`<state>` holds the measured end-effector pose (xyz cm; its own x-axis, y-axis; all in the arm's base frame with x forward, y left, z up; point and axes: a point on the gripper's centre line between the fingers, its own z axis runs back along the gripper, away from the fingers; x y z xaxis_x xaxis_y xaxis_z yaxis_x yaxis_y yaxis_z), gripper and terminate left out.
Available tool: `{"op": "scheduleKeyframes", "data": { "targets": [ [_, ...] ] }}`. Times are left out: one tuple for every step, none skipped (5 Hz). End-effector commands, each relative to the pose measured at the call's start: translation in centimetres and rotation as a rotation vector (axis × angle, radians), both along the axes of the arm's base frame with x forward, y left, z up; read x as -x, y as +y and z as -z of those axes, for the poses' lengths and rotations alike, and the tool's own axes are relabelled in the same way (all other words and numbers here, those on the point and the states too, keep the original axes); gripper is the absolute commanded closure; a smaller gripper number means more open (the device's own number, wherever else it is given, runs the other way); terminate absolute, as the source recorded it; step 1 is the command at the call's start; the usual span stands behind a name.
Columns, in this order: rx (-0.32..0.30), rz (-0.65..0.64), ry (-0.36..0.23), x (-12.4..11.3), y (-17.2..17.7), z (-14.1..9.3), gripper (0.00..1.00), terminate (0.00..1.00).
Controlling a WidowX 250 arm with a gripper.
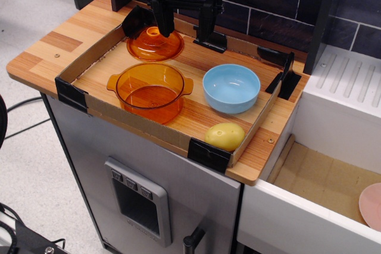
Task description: Put lid on pot
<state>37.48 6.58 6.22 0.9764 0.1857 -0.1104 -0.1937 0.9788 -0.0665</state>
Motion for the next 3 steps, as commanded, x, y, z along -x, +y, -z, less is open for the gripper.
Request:
{"op": "scheduleKeyframes", "data": {
  "targets": [
    [0.0,0.0,0.0,0.0,0.0,0.0,0.0,0.0],
    [0.008,-0.007,-0.082,-0.5,1.1,-0.2,0.0,0.0],
    [-0.014,-0.014,-0.106,-1.3,2.4,-0.8,0.0,0.0]
  ]
}}
